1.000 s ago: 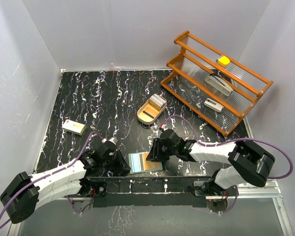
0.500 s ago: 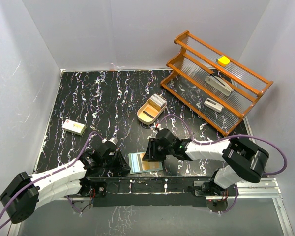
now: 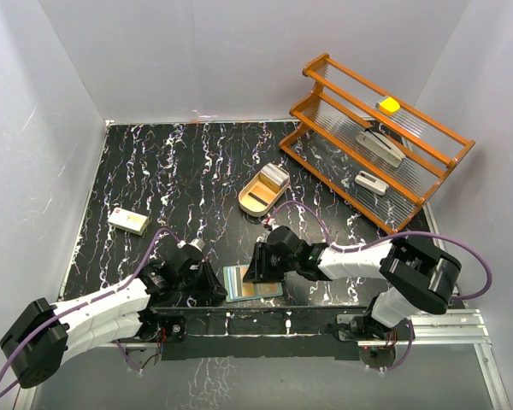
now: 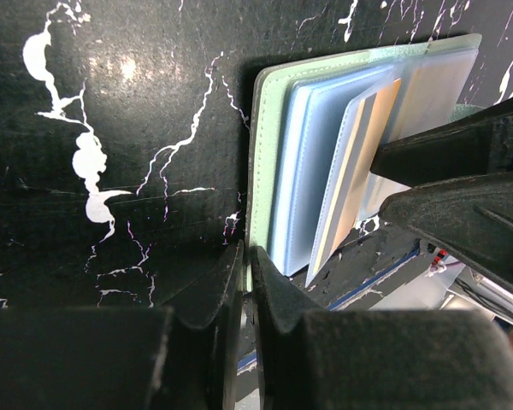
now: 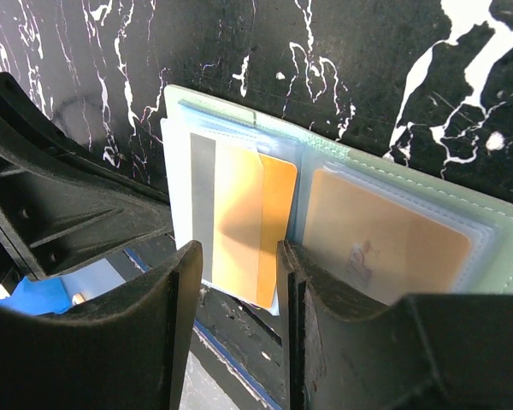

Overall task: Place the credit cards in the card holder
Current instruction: Insert the credit card into the card holder, then pick up the credit card from the storage box.

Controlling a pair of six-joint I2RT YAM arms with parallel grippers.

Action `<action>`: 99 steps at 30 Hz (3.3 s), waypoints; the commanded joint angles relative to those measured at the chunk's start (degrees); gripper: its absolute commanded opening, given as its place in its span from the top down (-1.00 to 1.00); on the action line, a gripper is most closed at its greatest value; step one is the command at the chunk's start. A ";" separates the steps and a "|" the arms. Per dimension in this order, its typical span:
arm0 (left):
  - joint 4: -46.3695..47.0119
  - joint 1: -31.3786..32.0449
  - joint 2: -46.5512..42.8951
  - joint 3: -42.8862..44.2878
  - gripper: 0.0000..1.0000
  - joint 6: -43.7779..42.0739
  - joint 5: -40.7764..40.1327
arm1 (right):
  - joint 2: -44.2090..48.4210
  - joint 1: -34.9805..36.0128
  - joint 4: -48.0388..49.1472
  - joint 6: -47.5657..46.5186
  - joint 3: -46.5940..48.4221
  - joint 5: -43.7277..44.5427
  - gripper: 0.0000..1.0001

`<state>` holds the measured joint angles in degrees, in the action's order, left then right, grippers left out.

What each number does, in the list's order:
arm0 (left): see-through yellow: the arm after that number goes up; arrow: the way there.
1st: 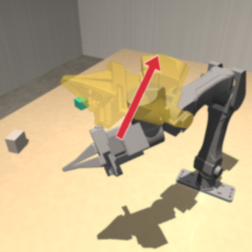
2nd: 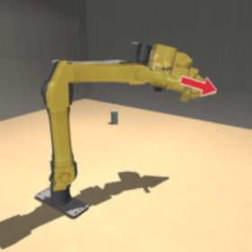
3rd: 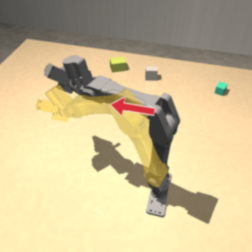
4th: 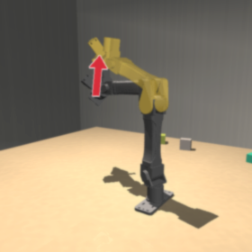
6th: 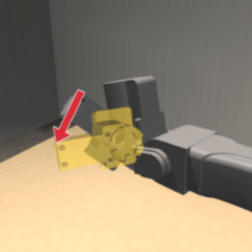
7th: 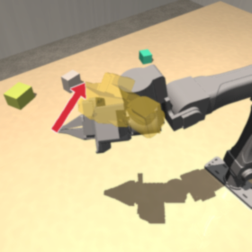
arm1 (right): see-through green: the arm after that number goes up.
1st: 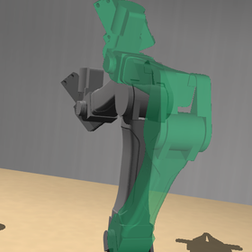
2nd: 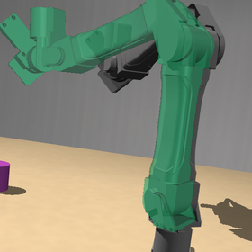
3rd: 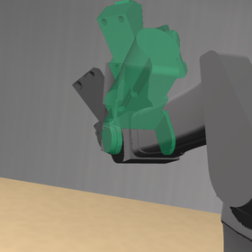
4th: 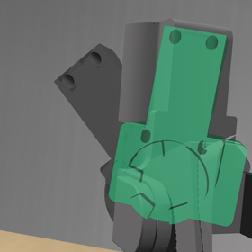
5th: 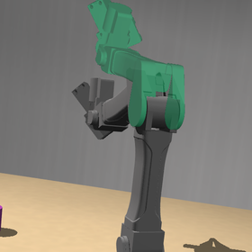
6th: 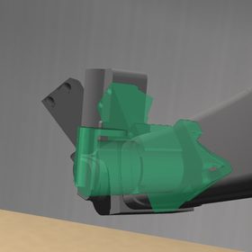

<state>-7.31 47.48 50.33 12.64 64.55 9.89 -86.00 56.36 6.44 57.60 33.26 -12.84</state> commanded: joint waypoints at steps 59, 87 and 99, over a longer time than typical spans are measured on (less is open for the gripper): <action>-20.98 0.32 -10.15 22.22 -0.97 -14.85 -14.96 | -27.37 -13.47 -39.55 -58.06 66.03 44.53 -0.03; -24.15 0.28 -15.68 19.28 -0.97 -13.43 -18.46 | -38.85 -15.70 -39.06 -65.98 71.50 52.41 0.13; -24.29 0.30 -15.69 19.26 -0.97 -13.23 -18.26 | -37.77 -15.74 -39.03 -66.39 71.36 51.85 0.43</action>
<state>-30.92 47.55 35.16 32.03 51.24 -7.55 -126.10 40.82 -34.50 -8.12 102.00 37.58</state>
